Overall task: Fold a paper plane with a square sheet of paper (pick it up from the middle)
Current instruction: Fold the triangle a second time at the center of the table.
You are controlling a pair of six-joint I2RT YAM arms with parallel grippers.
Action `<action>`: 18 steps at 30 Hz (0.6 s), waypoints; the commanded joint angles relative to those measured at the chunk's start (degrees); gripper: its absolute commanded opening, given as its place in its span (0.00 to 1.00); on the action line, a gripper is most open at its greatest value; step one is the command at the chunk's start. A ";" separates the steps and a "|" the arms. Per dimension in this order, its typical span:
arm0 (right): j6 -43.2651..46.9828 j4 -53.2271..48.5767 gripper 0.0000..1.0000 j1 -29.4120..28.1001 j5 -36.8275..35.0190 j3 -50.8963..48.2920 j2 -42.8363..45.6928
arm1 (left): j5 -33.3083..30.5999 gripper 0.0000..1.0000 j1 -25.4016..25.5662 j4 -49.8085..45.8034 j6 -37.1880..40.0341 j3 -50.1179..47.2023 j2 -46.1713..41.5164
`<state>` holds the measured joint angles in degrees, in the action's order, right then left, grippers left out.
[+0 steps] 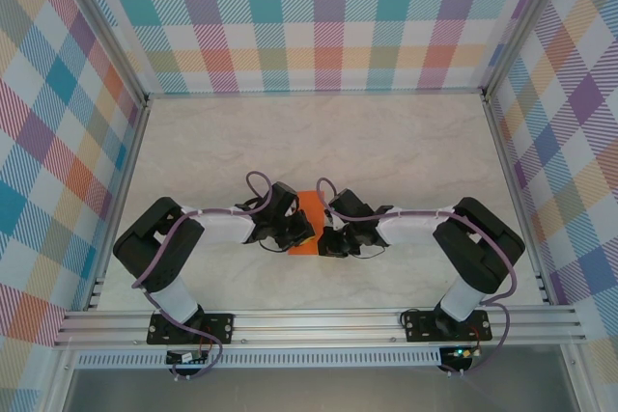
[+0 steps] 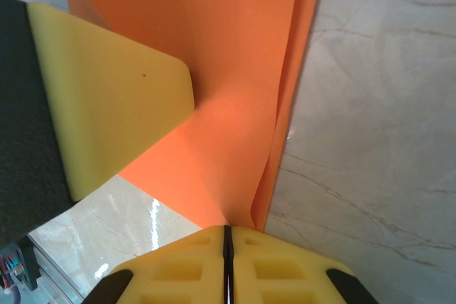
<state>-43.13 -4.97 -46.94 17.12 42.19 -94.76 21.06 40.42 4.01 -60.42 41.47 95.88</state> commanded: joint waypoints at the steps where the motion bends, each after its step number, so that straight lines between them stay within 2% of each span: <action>1: -1.98 -2.35 0.10 -0.17 -4.12 -0.67 -0.51 | -2.89 0.08 0.23 -4.28 1.29 -0.36 -1.44; 10: -4.91 -6.94 0.10 -0.06 -5.65 -1.68 -0.69 | -2.60 0.16 -1.34 -2.30 8.16 1.05 0.74; 18: -6.44 -8.84 0.10 -0.07 -5.77 -1.77 -0.16 | -0.96 0.15 -3.06 -1.35 12.23 2.16 3.16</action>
<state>-48.29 -5.61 -47.00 15.81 42.17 -94.43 22.33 38.87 3.16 -51.09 42.50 96.84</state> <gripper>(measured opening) 0.097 0.148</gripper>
